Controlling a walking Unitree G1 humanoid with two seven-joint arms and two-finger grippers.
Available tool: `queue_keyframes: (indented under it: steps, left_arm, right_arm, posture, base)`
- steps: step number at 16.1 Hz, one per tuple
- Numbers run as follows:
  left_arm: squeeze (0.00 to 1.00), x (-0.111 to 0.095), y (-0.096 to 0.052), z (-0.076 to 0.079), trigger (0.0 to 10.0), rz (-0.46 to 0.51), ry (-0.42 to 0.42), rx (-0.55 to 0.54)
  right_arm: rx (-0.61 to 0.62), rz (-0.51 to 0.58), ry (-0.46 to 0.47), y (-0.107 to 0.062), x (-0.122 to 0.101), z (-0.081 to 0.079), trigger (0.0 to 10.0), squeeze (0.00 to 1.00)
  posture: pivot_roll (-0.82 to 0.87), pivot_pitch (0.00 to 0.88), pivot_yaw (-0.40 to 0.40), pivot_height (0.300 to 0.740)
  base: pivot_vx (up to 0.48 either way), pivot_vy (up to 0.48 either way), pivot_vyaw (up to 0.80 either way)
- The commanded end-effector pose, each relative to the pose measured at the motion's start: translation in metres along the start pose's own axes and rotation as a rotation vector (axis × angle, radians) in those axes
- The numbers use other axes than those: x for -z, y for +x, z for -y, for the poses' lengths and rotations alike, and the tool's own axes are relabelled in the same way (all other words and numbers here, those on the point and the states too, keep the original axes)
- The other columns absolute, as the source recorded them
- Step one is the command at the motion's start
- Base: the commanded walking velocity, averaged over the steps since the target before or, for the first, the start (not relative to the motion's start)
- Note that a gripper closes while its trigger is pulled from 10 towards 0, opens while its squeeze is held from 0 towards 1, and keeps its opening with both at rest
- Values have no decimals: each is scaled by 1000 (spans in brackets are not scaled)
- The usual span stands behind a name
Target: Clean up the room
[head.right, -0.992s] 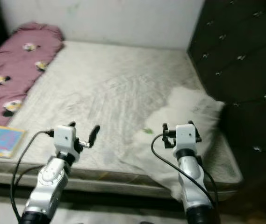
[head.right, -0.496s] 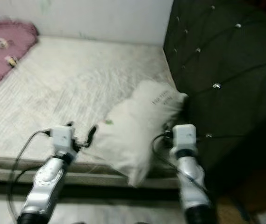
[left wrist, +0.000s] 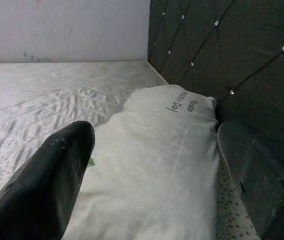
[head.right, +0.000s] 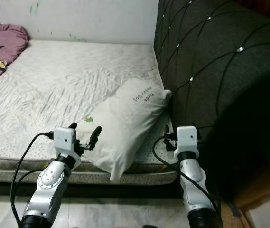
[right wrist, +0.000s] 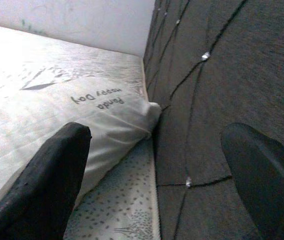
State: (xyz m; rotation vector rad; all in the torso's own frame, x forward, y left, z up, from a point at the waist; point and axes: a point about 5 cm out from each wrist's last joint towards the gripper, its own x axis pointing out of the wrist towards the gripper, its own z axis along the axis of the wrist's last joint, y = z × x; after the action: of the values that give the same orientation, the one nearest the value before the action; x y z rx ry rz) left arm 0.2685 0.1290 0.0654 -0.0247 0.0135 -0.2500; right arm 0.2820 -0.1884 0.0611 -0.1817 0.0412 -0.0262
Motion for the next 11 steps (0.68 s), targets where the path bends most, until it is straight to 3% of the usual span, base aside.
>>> queue_keyframes:
  steps: [1, 11]
  left_arm:
    - [0, -6, 1, -4, 10000, 23, 8, -6]
    - [0, -5, 1, -2, 10000, 24, 8, 2]
  right_arm:
    - [-12, 19, 0, 3, -5, -3, 10000, 0]
    - [-23, 27, -12, 3, -6, -5, 10000, 0]
  posture:
    - [-66, 0, -28, 740]
    - [-65, 0, -30, 740]
  base:
    - [259, 0, 0]
    - [289, 0, 0]
